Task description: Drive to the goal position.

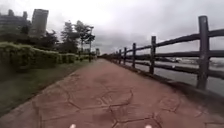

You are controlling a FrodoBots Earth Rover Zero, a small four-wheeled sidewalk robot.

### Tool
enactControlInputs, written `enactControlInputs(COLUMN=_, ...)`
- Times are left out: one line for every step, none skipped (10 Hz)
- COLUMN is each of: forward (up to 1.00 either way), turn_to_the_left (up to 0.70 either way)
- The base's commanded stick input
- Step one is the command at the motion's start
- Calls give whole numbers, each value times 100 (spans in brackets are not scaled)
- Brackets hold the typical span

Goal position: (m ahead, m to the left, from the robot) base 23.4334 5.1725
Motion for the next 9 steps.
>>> enactControlInputs(forward=85, turn_to_the_left=0)
enactControlInputs(forward=85, turn_to_the_left=0)
enactControlInputs(forward=85, turn_to_the_left=0)
enactControlInputs(forward=85, turn_to_the_left=0)
enactControlInputs(forward=85, turn_to_the_left=0)
enactControlInputs(forward=85, turn_to_the_left=0)
enactControlInputs(forward=85, turn_to_the_left=0)
enactControlInputs(forward=85, turn_to_the_left=0)
enactControlInputs(forward=85, turn_to_the_left=0)
